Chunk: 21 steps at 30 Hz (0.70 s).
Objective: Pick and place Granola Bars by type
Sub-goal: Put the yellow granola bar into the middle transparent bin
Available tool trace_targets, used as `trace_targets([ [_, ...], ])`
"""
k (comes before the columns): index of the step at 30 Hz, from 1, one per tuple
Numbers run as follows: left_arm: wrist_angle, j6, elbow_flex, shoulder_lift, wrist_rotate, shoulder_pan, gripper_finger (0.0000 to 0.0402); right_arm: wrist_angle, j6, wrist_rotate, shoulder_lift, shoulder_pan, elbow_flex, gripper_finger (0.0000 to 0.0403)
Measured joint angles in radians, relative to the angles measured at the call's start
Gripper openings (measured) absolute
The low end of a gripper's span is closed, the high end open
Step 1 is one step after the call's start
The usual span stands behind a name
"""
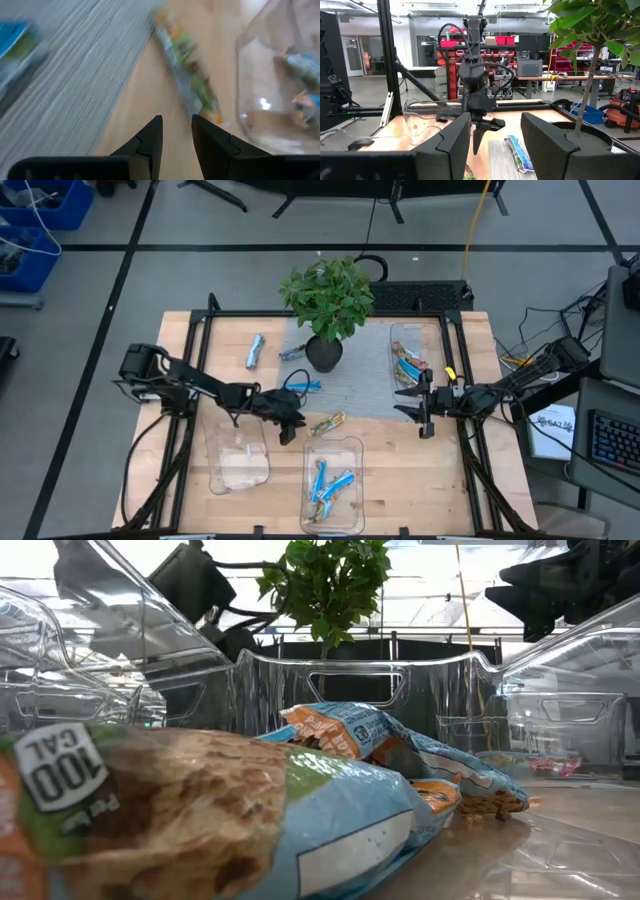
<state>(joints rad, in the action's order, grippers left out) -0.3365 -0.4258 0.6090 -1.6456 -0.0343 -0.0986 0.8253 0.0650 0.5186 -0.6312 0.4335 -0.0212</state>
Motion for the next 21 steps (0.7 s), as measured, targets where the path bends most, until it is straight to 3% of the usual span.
trace_targets([
  [6,-0.340,0.133,-0.051,-0.024,-0.124,0.019,0.0108,0.000,-0.001,-0.004,-0.001,0.000,0.000,0.0167],
  [11,-0.537,0.127,-0.238,0.075,-0.120,0.082,0.0108,0.000,-0.004,-0.026,0.000,0.000,0.000,0.0167],
  [18,-1.056,0.112,-0.596,0.263,-0.023,0.158,0.0108,0.001,0.000,-0.025,0.000,0.000,0.000,0.0167],
  [21,-1.071,0.163,-0.594,0.332,-0.019,0.165,0.0108,0.001,0.002,-0.024,-0.001,0.000,0.000,0.0167],
])
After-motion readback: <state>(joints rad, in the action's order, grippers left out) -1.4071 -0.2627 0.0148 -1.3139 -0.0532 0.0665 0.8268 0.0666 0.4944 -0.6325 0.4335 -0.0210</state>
